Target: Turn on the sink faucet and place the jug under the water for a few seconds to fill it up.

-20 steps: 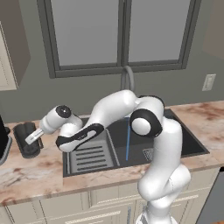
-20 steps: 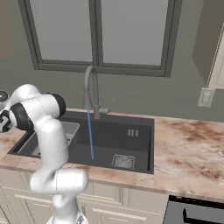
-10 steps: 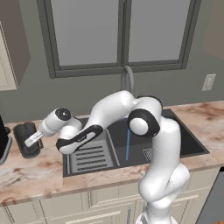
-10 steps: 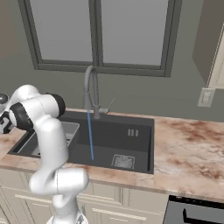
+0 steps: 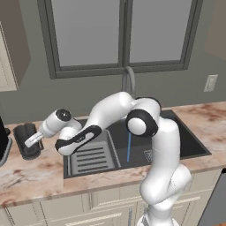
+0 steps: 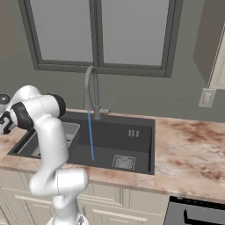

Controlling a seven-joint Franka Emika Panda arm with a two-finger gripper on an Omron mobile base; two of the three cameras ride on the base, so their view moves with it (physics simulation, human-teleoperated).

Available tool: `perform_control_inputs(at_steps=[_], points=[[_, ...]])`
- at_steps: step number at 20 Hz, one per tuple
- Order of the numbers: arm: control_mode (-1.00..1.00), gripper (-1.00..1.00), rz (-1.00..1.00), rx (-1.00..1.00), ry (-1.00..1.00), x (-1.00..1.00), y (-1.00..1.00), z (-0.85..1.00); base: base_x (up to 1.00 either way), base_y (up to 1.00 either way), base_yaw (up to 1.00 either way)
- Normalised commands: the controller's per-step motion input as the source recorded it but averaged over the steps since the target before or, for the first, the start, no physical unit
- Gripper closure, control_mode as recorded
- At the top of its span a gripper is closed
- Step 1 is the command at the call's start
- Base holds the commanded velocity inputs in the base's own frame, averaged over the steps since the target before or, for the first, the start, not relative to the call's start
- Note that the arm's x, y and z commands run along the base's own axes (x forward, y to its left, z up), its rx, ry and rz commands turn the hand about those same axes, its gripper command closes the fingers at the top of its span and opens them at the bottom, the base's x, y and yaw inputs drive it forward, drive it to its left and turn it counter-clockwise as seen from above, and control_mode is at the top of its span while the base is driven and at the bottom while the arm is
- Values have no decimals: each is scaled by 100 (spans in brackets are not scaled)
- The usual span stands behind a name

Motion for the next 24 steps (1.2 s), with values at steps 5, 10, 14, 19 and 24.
perform_control_inputs(at_steps=[5,10,14,19,24], points=[[-100,-100,2,1,2,17,0,0,0,0,0],[-100,100,4,0,1,15,19,-5,0,0,0],[-100,100,5,0,0,14,22,-6,0,0,0],[-100,100,5,0,2,17,21,0,0,0,0],[-100,100,1,0,3,0,15,0,0,0,0]])
